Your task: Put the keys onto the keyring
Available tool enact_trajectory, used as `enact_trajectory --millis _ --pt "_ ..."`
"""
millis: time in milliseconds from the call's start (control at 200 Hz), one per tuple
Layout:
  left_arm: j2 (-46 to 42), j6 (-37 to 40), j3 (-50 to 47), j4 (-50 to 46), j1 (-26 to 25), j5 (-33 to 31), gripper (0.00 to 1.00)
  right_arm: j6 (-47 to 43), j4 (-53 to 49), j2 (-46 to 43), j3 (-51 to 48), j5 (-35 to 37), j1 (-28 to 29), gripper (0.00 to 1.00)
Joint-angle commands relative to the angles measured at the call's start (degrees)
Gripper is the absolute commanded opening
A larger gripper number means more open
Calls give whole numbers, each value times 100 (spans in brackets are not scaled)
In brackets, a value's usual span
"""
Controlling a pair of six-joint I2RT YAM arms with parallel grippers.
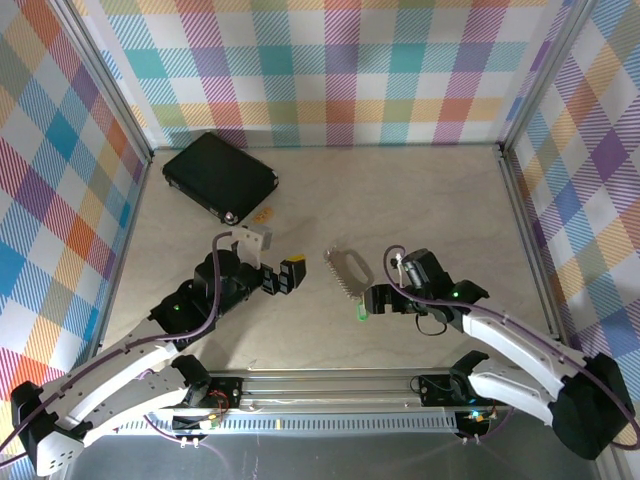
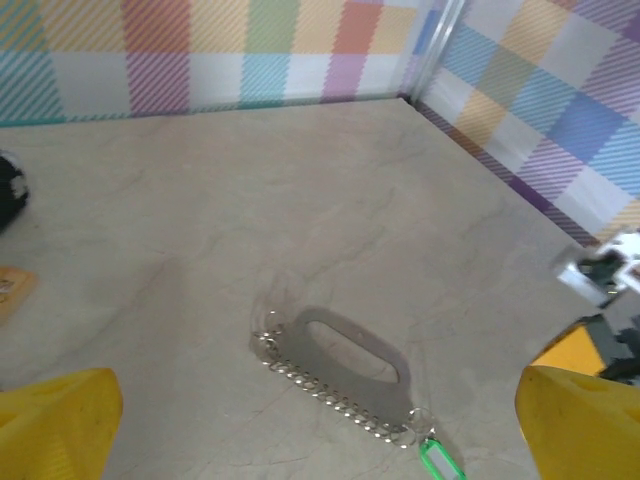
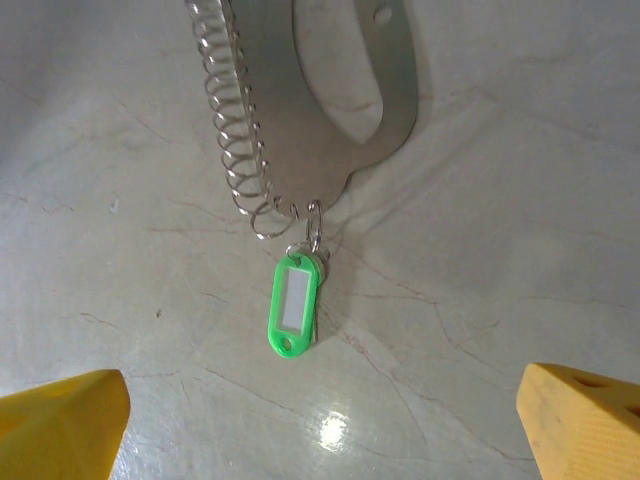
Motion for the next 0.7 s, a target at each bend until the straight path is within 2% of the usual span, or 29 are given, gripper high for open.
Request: enact_trajectory --millis 0,260,330,480,615,695 --pt "-179 -163 -33 -296 7 -814 100 -194 -319 -399 79 508 31 99" --pt "-322 -42 -396 -230 110 -1713 100 -922 -549 -1209 405 1708 18 99" --pt "-322 48 -555 -224 130 -2124 100 -1102 -453 -1362 415 2118 -6 99" --pt "-353 175 -995 42 208 -2791 100 -1496 19 -1478 284 2746 -268 99" --pt "-263 184 -1296 244 278 -3210 100 -1259 448 -1416 -41 3340 -720 99" --pt "-222 185 -1495 460 310 -3457 100 -1550 1083 -1473 -376 3169 -905 99"
